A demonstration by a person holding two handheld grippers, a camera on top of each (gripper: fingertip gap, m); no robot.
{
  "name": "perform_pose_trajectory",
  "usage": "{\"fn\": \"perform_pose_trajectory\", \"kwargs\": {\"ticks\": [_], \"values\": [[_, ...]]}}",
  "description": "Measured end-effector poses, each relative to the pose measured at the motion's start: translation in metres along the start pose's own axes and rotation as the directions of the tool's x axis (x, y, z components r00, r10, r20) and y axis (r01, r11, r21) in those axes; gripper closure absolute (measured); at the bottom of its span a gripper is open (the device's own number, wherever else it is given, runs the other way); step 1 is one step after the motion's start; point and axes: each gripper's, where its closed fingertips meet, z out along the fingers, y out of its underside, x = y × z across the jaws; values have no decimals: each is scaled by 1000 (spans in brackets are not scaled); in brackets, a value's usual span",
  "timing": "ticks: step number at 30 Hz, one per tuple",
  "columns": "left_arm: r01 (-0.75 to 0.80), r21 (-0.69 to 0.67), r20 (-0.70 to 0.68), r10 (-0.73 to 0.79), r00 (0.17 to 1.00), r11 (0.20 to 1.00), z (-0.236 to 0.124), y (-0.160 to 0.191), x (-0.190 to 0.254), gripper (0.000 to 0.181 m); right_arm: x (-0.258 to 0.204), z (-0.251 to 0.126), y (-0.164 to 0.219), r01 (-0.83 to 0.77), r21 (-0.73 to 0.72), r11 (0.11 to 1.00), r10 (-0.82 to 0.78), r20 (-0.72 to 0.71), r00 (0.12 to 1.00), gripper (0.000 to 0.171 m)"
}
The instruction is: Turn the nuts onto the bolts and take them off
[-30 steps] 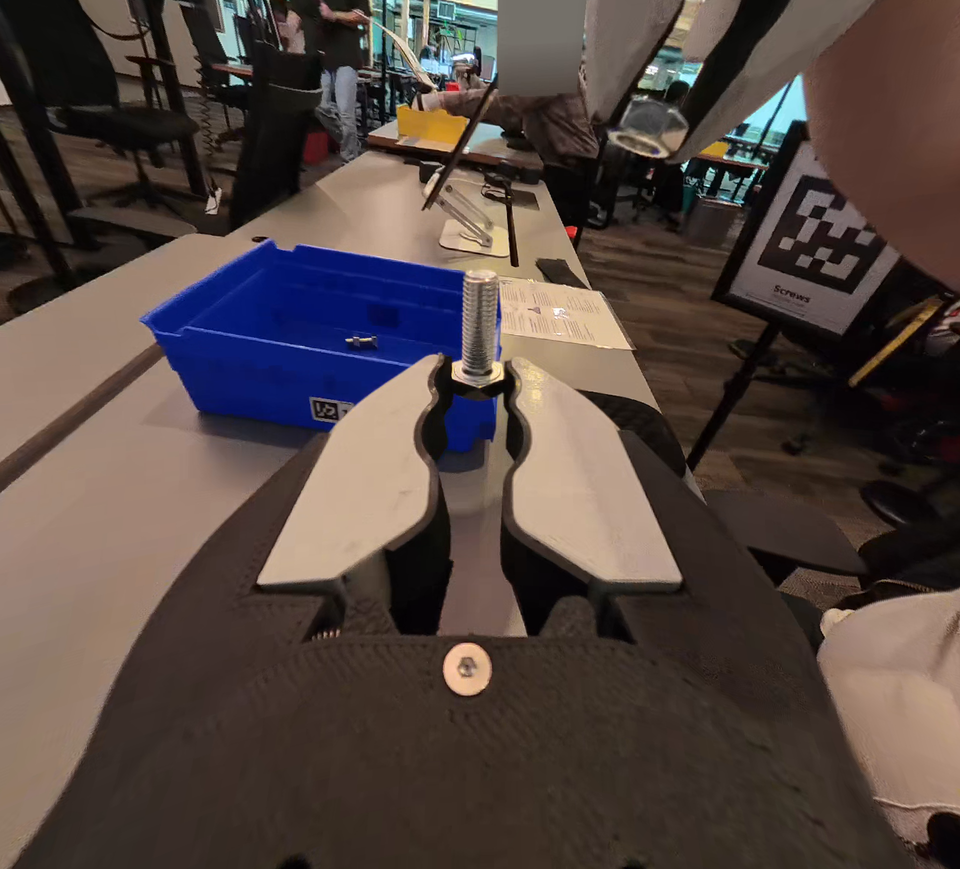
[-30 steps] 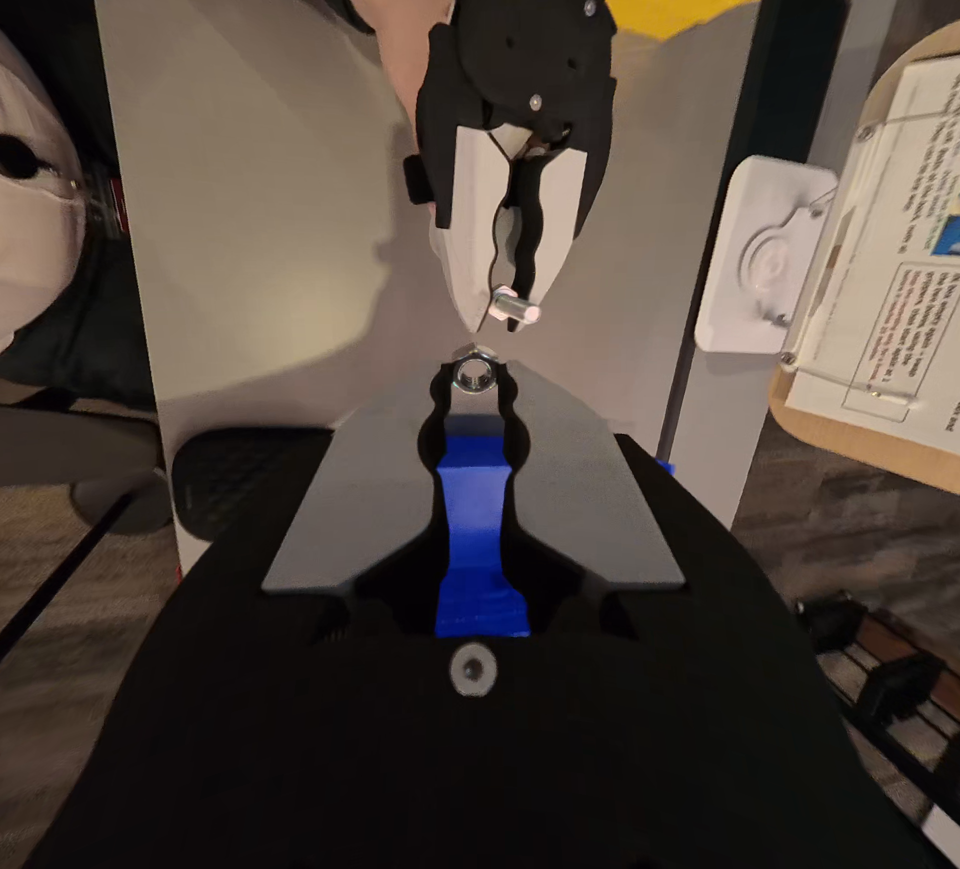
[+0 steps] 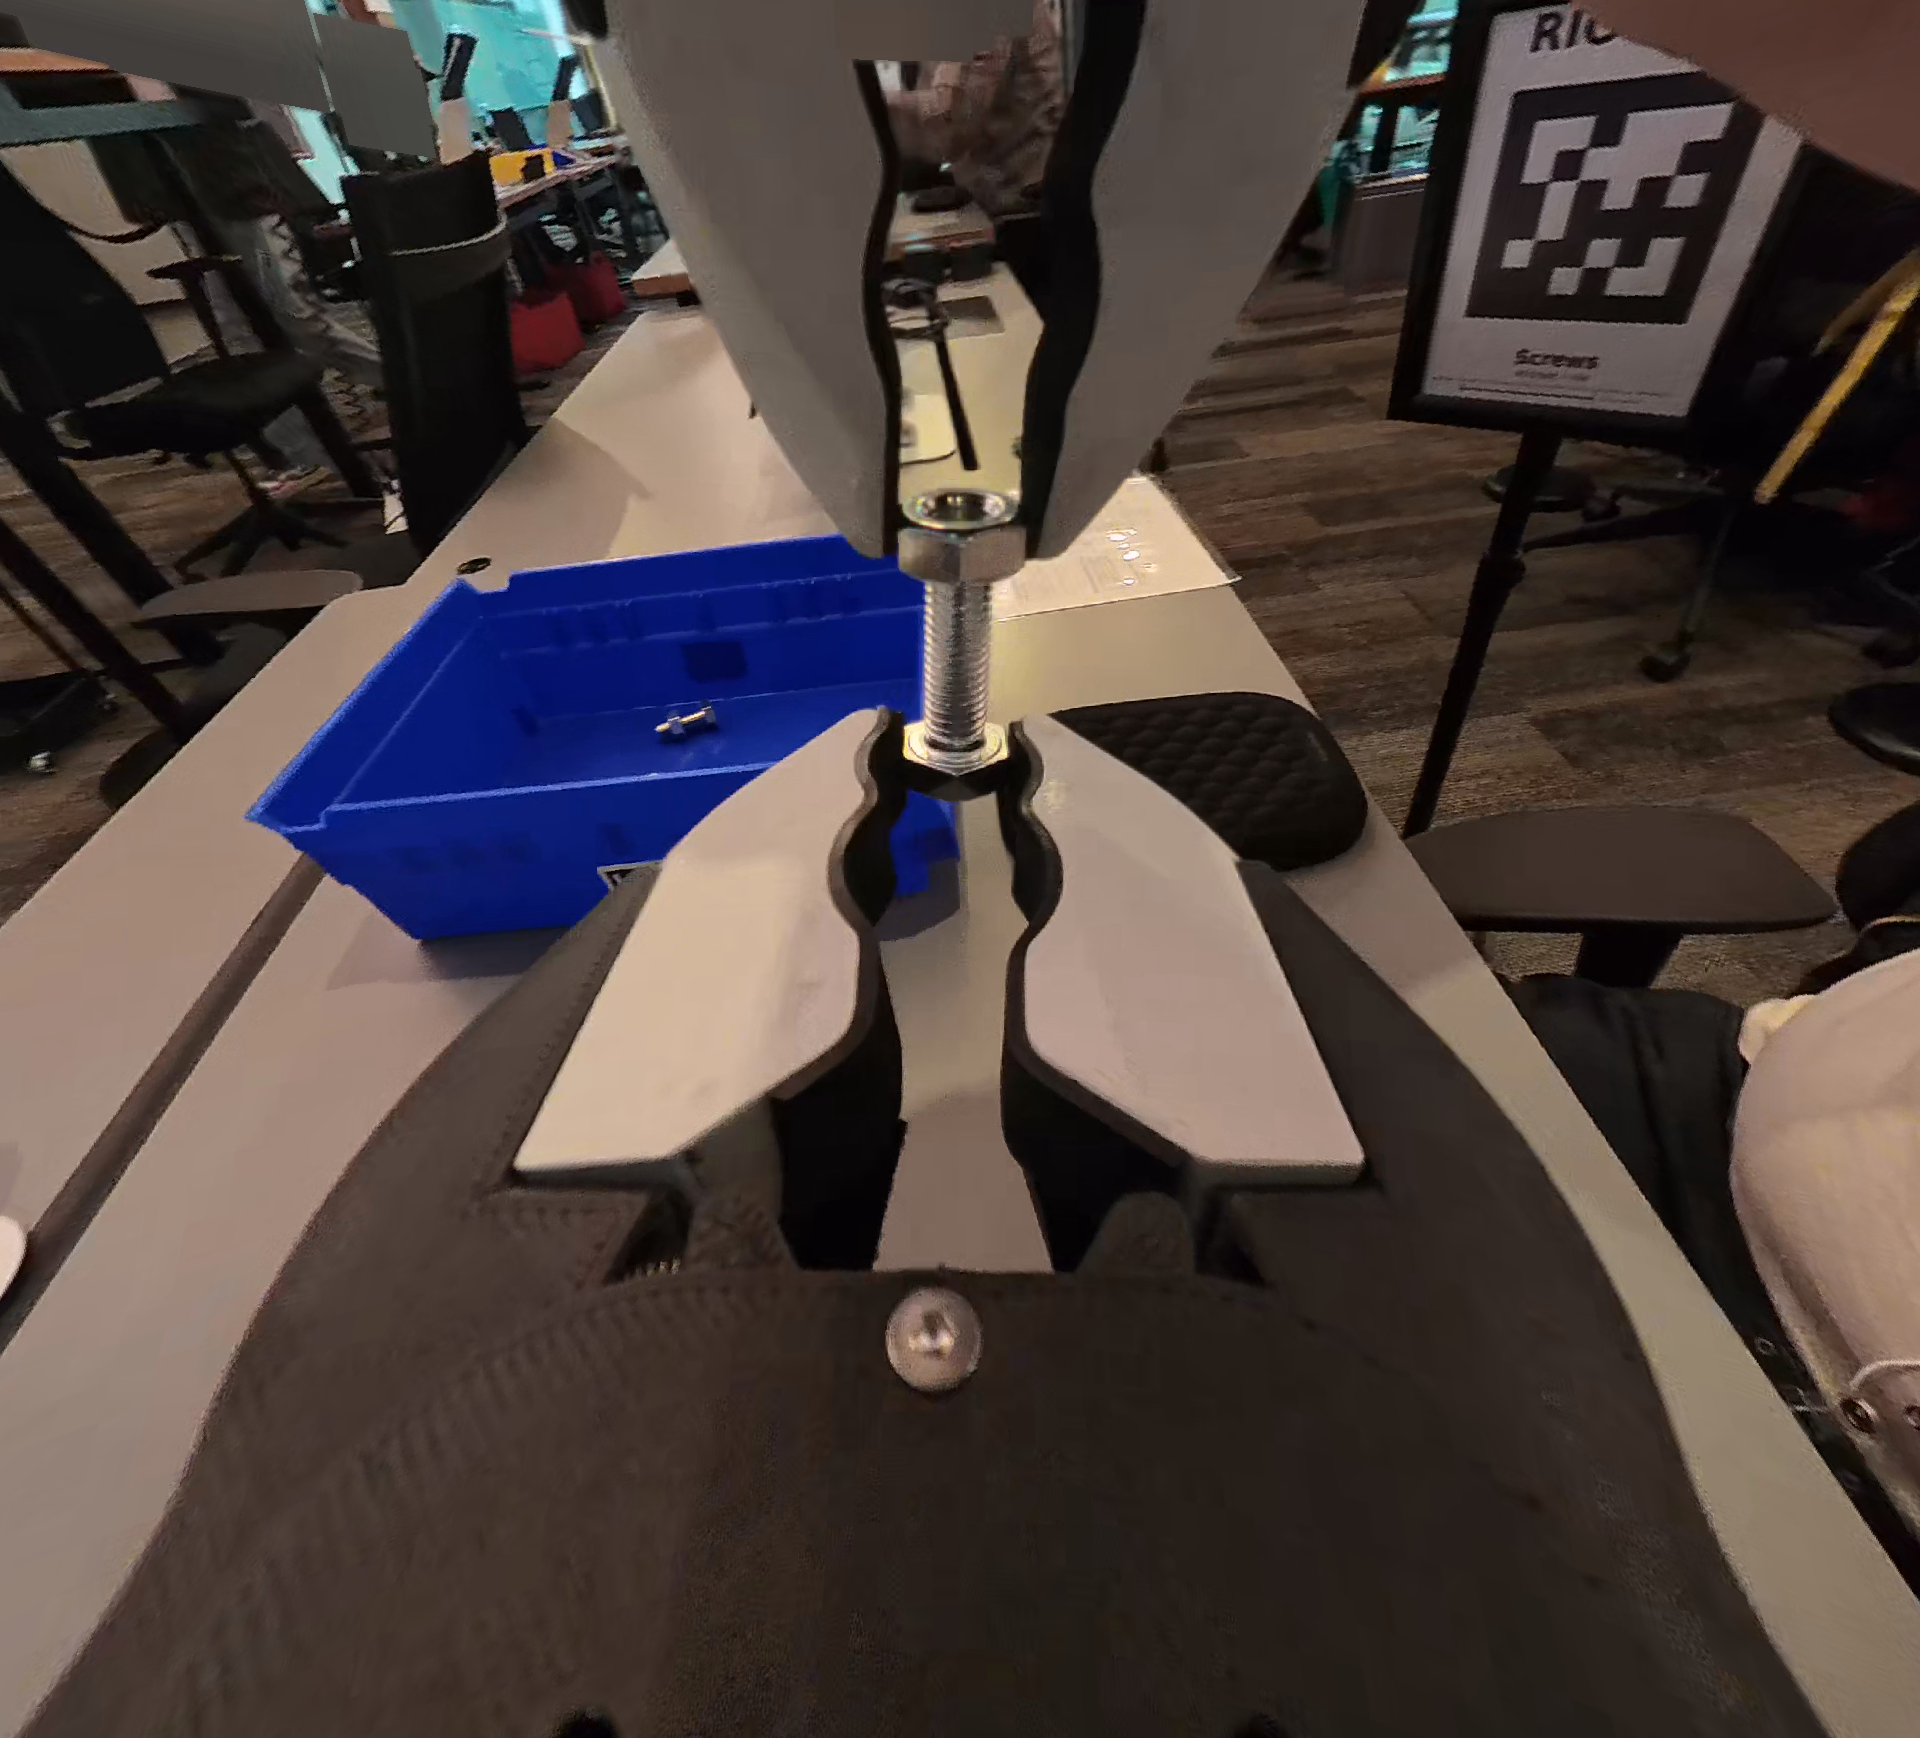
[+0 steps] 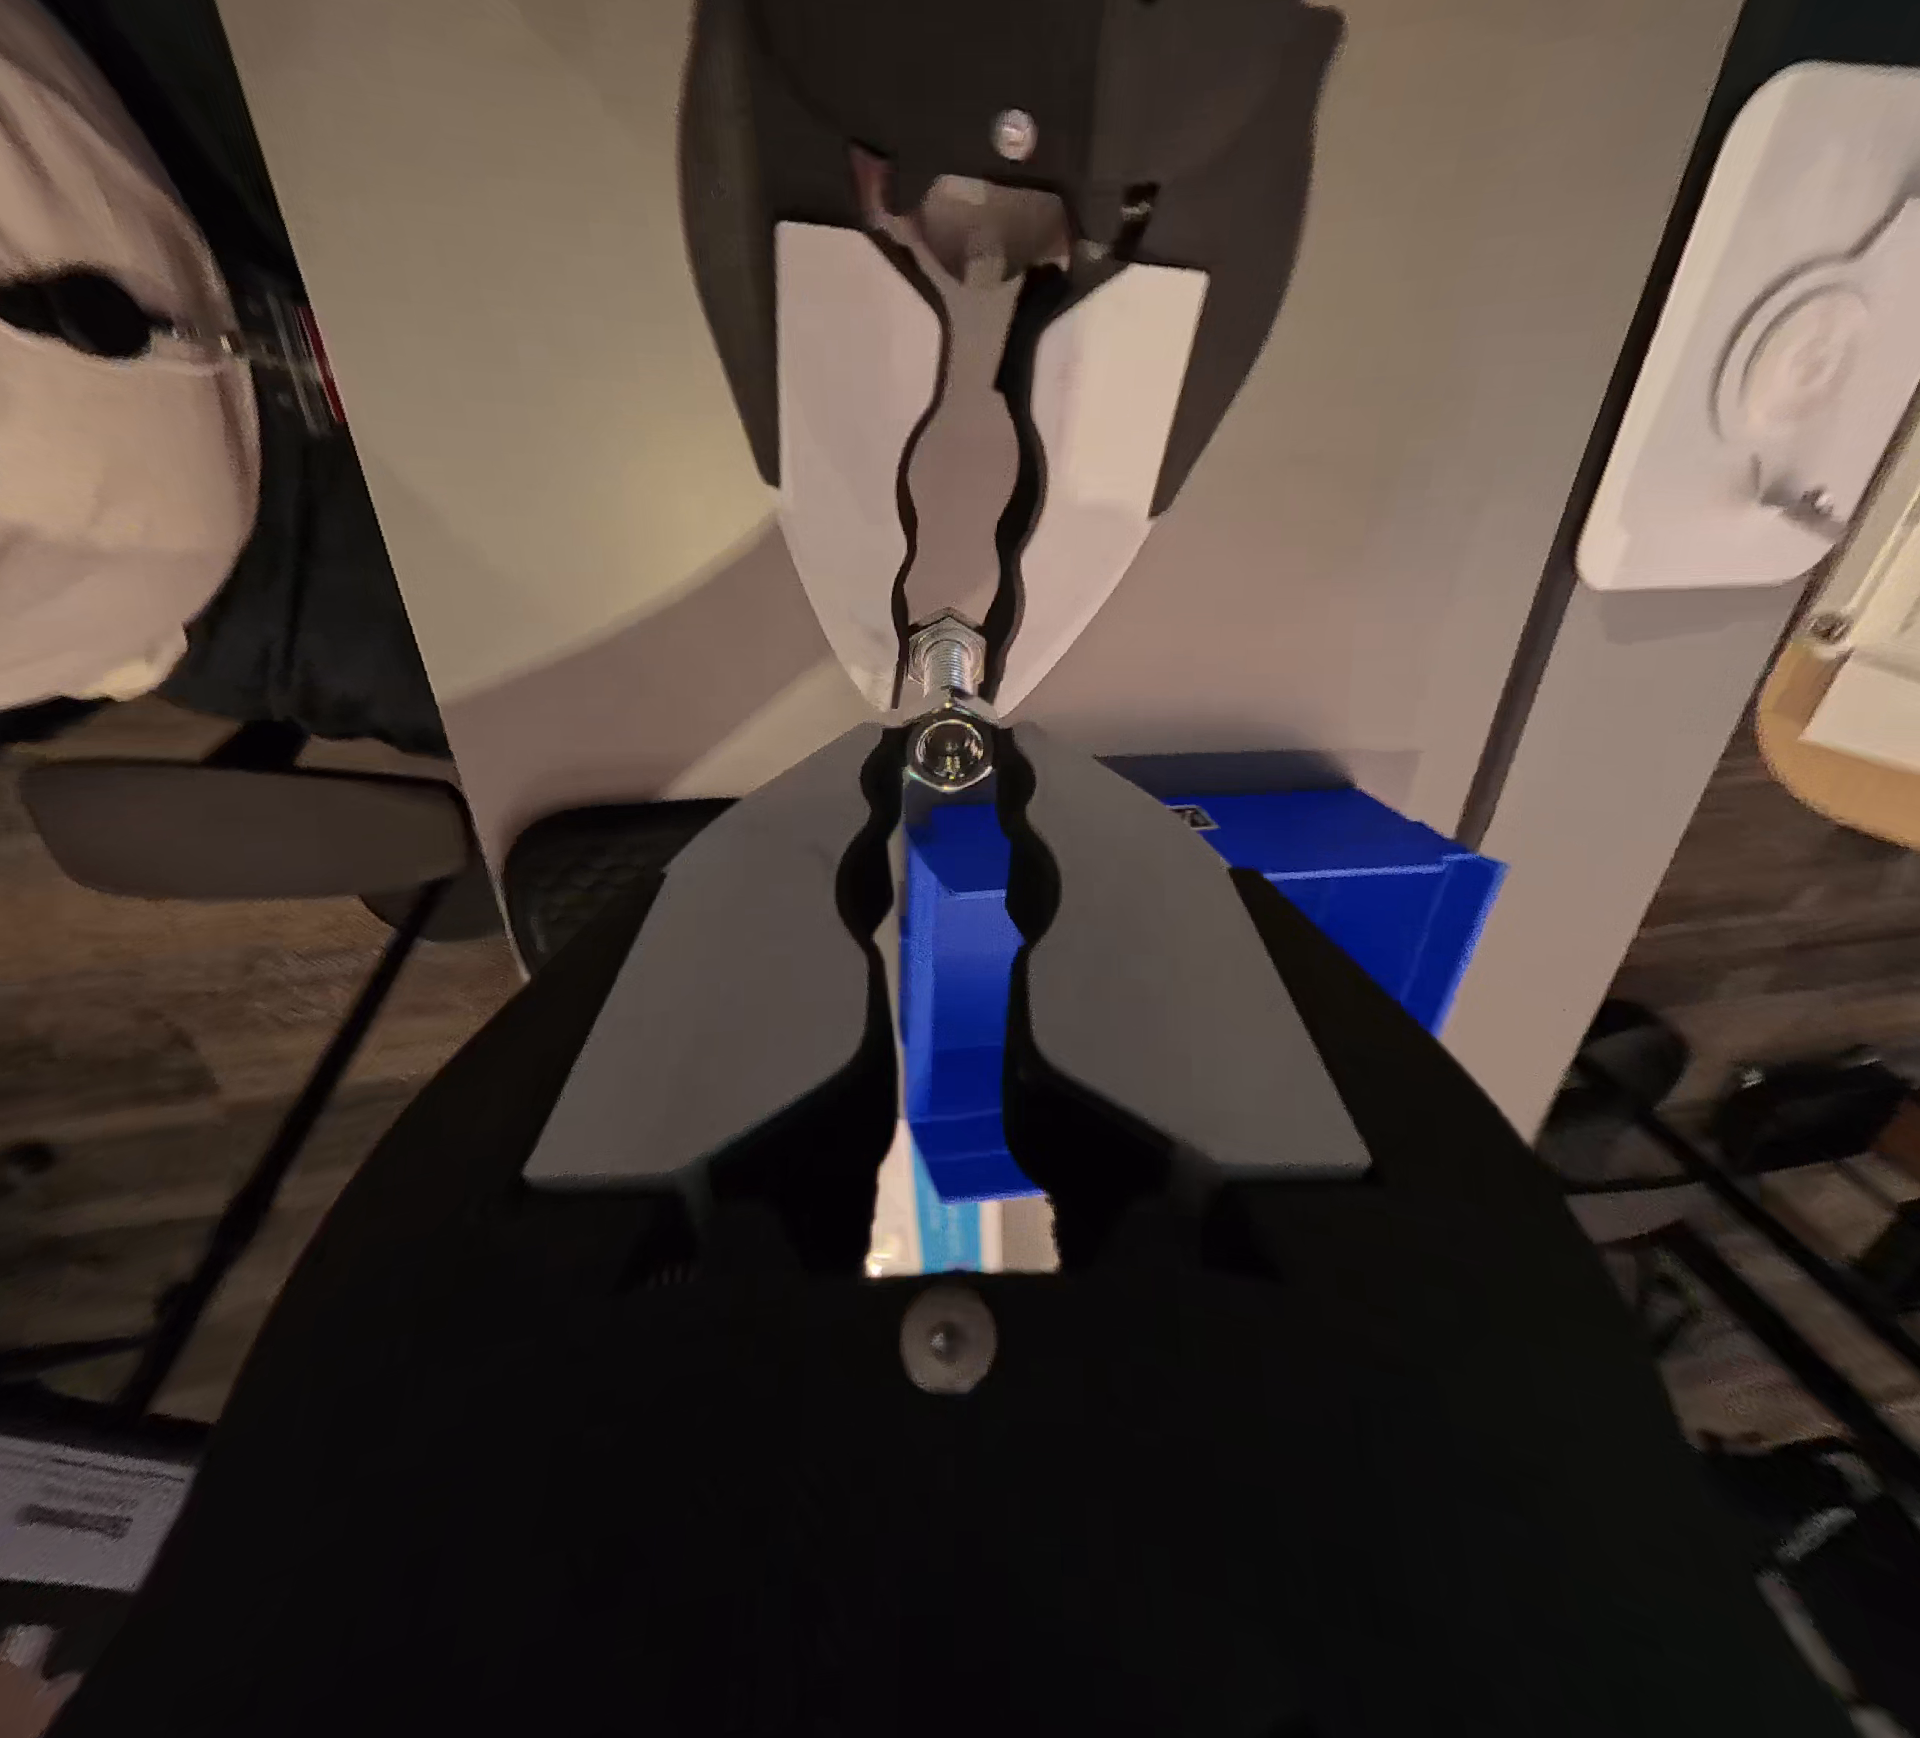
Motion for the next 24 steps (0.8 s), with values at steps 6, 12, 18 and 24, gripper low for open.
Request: {"fn": "perform_pose_trajectory", "kwargs": {"ticks": [6,12,18,24], "values": [[62,-14,120,-60,991,998,-4,1,-21,162,21,1,-2,-358,88,930,361,-22,932,153],[50,-62,178,-38,983,997,-6,4,-26,163,24,3,-2,-566,132,814,565,53,824,153],[38,-75,210,-22,978,996,-7,3,-28,163,25,2,-1,-652,137,746,643,107,758,153],[31,-89,272,-5,962,996,-10,2,-34,162,30,1,-3,-702,129,701,695,102,712,153]]}}
